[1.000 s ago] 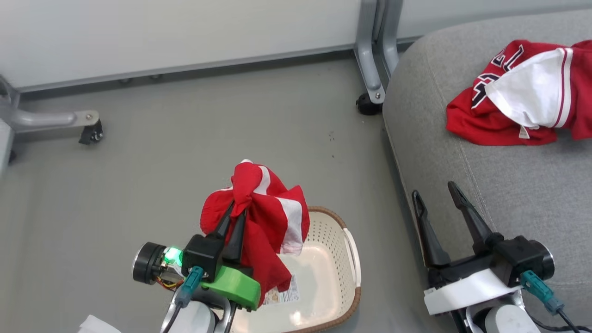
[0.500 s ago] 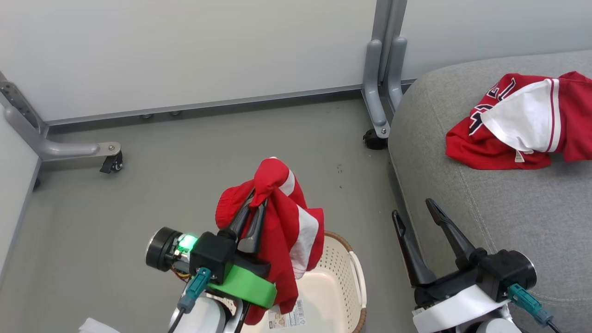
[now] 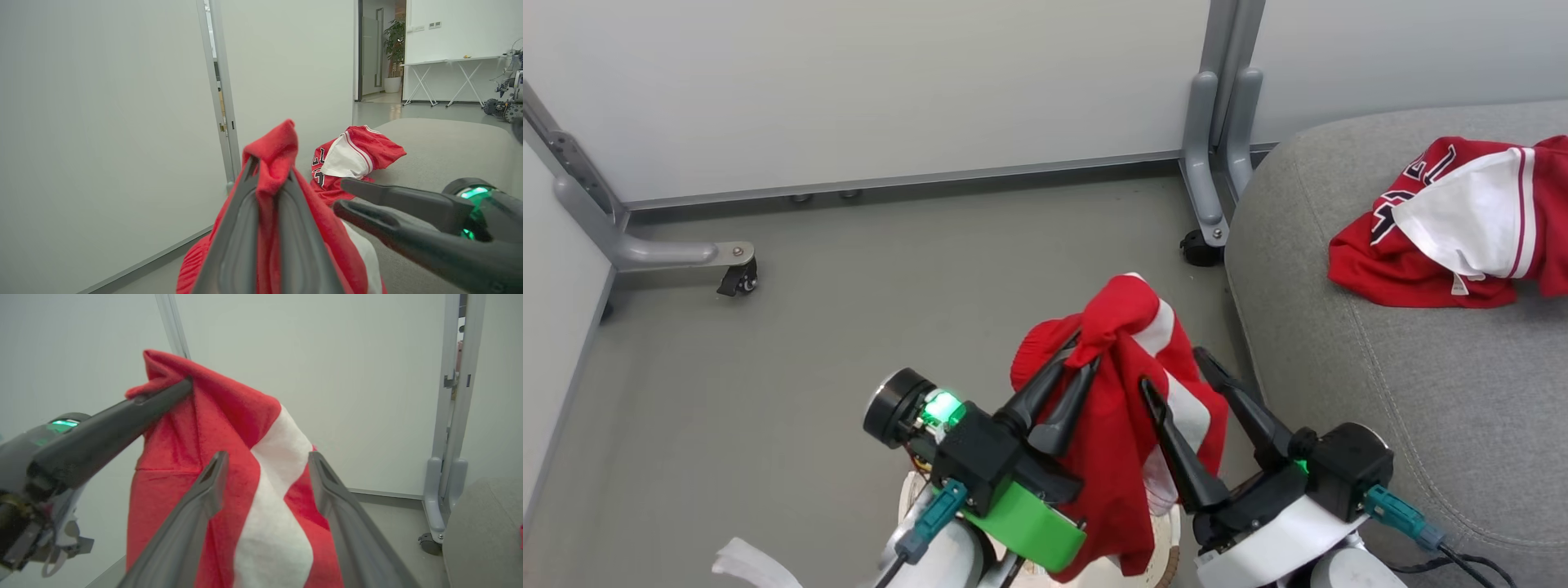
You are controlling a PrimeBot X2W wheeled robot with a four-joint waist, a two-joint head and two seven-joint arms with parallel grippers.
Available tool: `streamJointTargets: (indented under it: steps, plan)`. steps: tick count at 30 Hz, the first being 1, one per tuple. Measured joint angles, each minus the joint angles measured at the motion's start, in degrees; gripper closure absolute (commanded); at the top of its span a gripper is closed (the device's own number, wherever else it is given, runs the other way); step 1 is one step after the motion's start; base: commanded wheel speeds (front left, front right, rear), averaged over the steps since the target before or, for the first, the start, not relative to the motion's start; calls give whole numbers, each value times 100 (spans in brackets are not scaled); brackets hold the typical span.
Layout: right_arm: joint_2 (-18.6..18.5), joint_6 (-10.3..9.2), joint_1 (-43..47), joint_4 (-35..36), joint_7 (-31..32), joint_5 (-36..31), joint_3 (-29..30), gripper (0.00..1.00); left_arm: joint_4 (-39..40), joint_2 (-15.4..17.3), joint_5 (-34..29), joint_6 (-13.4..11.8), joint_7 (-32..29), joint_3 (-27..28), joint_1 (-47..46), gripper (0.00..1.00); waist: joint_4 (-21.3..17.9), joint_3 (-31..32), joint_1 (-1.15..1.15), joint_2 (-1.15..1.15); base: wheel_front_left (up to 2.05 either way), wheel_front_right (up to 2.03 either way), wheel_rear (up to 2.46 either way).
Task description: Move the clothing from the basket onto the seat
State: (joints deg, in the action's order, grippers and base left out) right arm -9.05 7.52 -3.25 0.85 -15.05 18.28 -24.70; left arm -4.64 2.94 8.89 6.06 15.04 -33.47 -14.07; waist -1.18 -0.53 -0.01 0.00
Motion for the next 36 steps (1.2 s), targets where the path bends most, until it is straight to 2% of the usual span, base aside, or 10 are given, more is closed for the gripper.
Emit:
streamJointTargets:
  steps: [10, 12, 15, 21, 31, 36]
  plan:
    - [-112, 1, 21, -307, 0, 69, -296, 2, 408, -4, 247, 58, -1, -604, -264, 100, 162, -19, 0, 0, 0, 0, 0]
    - [-118, 1, 62, -325, 0, 69, -319, 33, 464, -4, 254, 58, -10, -657, -309, 100, 179, -35, 0, 0, 0, 0, 0]
    - [-148, 1, 63, -337, 0, 68, -376, 100, 542, -4, 266, 53, -38, -714, -312, 100, 186, -66, 0, 0, 0, 0, 0]
    - [-212, 1, 51, -394, 0, 67, -434, 100, 467, 66, 234, -4, -105, -716, -344, 100, 165, -121, 0, 0, 0, 0, 0]
    - [-207, 0, 47, -461, 0, 58, -364, 100, -375, 226, 483, -44, -179, -576, -346, 100, 70, -209, 0, 0, 0, 0, 0]
    - [-197, 1, 47, -485, 0, 58, -335, 100, -533, 290, 534, -30, -210, -558, -346, 100, 33, -223, 0, 0, 0, 0, 0]
